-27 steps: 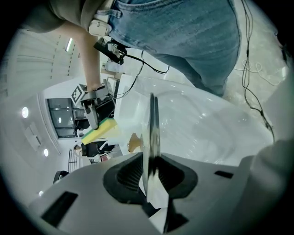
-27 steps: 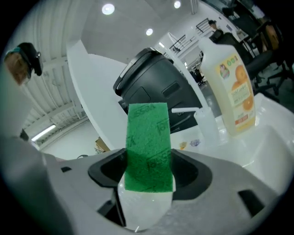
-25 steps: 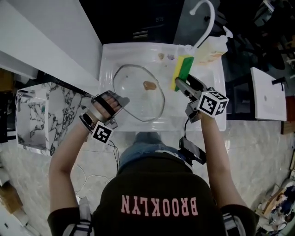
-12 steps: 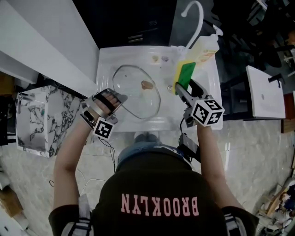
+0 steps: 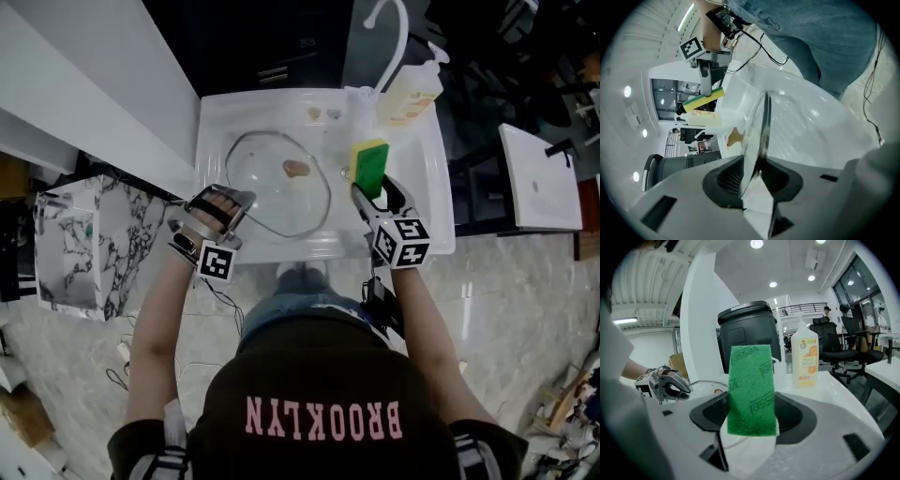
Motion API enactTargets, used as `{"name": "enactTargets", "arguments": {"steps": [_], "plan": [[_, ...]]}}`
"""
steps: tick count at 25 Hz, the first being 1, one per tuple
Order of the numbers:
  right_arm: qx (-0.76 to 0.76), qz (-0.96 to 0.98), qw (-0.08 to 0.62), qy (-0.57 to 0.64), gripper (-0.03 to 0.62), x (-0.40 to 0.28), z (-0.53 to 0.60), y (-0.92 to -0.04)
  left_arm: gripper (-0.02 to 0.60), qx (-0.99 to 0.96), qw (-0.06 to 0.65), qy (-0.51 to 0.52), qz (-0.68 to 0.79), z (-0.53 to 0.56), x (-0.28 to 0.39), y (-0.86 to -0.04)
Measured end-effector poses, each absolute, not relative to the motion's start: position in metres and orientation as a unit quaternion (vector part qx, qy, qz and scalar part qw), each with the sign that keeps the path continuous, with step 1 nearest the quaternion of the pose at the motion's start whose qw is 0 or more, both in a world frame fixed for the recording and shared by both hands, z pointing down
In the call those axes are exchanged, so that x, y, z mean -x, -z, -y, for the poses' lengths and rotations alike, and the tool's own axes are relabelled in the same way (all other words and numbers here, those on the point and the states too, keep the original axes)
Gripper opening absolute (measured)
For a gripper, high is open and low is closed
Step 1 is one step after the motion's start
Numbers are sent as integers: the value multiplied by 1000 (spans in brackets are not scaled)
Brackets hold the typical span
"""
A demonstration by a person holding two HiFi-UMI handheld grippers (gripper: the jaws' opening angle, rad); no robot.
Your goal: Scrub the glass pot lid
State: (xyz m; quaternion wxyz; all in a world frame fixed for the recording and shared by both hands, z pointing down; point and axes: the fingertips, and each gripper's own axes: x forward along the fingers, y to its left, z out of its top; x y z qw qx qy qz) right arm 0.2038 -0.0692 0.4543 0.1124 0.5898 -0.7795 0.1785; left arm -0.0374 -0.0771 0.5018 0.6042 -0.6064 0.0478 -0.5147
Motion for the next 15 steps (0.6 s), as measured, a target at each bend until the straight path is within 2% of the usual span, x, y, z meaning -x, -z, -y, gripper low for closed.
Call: {"name": "enactTargets", "arguments": {"steps": [15], "plan": [[-636, 754, 117, -116, 282, -182, 46, -445, 97, 601, 630, 489, -54, 82, 27, -488]]}}
